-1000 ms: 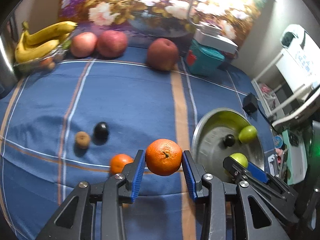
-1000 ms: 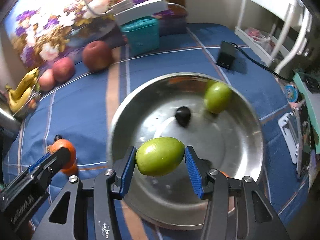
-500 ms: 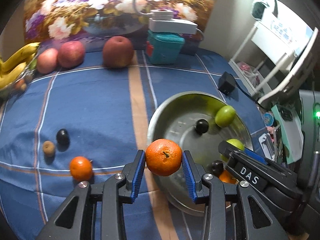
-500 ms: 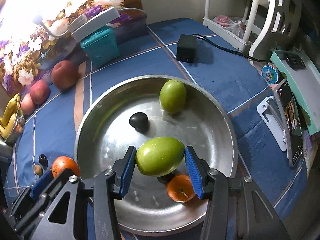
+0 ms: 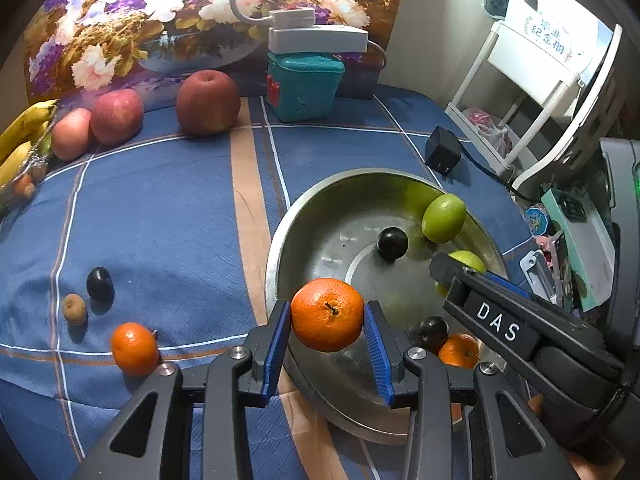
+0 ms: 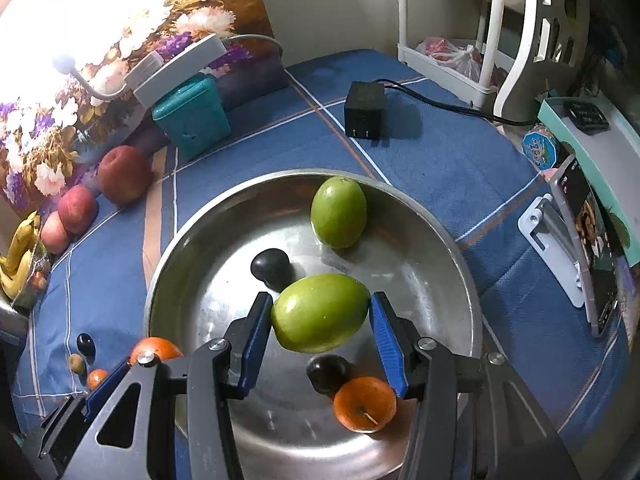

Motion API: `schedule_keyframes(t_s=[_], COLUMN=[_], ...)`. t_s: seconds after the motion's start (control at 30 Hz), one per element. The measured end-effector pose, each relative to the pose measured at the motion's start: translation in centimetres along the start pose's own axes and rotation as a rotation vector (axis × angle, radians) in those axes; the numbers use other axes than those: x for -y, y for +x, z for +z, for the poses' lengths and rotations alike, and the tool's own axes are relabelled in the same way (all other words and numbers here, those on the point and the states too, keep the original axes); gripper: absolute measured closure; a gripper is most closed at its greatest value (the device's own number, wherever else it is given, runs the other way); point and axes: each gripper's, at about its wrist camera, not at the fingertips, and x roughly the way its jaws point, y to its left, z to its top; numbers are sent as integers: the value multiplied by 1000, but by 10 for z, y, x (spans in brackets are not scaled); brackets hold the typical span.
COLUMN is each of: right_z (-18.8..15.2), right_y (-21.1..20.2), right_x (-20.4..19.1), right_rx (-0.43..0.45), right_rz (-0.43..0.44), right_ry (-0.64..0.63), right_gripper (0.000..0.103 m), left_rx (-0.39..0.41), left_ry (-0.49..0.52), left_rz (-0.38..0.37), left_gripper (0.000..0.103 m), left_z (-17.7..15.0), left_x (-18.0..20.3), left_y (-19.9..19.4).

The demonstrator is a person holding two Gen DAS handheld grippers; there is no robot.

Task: Organize fruits
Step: 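Open the right tool over the pan while the left tool releases the tangerine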

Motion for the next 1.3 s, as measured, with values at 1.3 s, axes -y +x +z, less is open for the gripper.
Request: schedule_keyframes(t_s=[1.3], right_z=[2], right_y=[-4], right_x=[-2], right_rx=[-11], right_rz=[-14], right_ry=[-10], right_gripper=[51], left_rx=[-42], left_ry=[45], left_rz=[-22], left_gripper=[50], left_z=[-5], left_x=[9], left_y=[13])
